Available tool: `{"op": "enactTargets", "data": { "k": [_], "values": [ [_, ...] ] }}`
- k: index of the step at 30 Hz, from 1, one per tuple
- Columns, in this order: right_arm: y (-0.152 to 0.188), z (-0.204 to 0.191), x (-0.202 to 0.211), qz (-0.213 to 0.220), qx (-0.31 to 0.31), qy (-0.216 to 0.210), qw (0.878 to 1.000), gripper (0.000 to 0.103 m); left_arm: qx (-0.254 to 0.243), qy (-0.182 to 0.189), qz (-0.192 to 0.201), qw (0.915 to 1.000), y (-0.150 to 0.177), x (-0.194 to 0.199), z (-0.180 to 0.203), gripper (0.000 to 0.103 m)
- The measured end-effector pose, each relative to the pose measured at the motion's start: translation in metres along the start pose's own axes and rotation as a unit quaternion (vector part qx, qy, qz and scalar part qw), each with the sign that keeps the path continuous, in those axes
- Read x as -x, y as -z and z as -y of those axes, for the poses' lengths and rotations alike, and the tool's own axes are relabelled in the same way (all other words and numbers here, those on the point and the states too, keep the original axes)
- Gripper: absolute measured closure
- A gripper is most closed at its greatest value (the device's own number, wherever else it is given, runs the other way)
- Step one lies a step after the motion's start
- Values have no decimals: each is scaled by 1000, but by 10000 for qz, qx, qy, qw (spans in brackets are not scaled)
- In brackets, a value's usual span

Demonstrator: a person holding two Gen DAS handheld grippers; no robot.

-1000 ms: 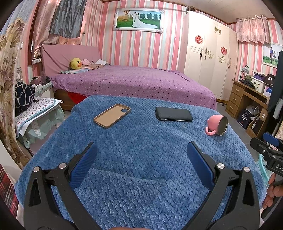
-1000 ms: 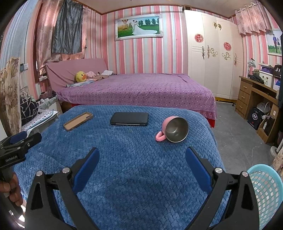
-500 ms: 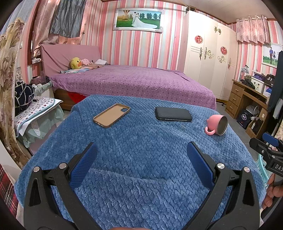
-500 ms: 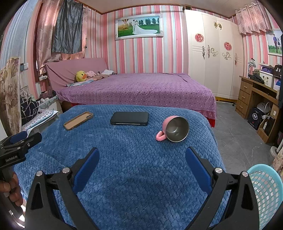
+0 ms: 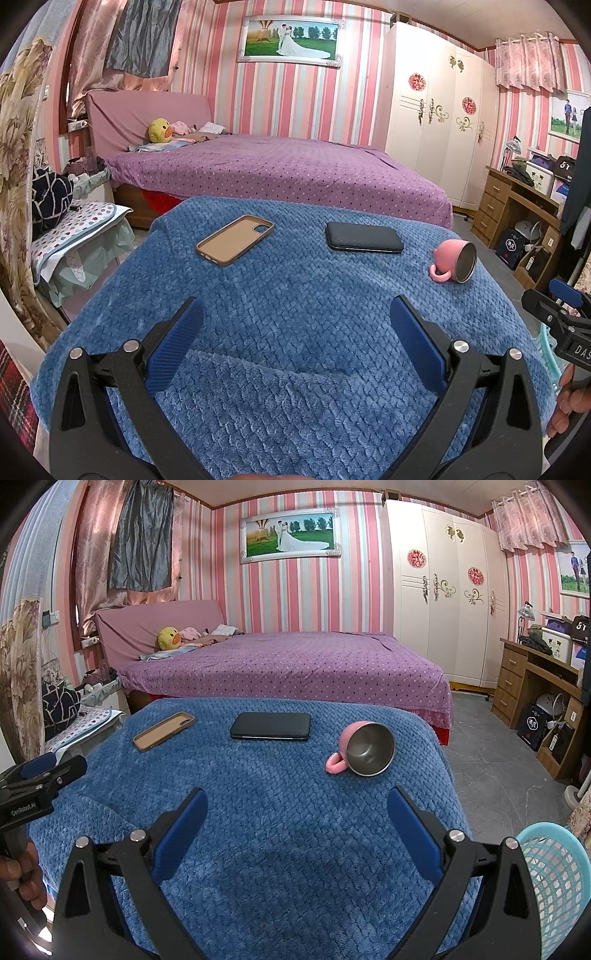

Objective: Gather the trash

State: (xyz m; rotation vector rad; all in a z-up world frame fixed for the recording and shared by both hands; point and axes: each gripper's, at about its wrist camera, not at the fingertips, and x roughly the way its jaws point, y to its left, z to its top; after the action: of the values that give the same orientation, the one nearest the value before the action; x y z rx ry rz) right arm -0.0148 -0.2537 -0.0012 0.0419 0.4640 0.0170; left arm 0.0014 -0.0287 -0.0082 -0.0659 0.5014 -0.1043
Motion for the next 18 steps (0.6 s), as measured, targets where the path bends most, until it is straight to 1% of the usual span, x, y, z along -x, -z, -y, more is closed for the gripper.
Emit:
{"op": "enactTargets", "data": {
  "k": [18],
  "values": [
    [1, 0, -1, -22, 4, -5, 10000, 8, -40, -60, -15, 10000, 2, -2, 1, 5]
  ]
}}
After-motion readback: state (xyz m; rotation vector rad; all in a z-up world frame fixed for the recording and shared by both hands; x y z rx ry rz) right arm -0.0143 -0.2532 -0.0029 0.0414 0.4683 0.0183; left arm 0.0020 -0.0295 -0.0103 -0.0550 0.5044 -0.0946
